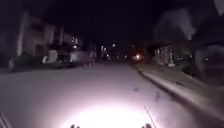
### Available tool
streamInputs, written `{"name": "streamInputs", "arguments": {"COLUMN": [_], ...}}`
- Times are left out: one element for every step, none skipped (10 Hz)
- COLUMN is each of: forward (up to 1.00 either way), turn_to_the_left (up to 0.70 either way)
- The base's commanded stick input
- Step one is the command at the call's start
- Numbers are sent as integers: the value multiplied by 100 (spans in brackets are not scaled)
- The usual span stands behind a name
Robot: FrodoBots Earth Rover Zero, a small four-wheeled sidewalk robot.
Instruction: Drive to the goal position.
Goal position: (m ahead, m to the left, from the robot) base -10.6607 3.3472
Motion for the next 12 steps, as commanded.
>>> {"name": "streamInputs", "arguments": {"forward": [100, 100, 100, 100, 100, 100, 100, 100, 100, 100, 100, 100], "turn_to_the_left": [0, 0, 0, 0, 0, 0, 0, 0, 0, 0, 0, 0]}}
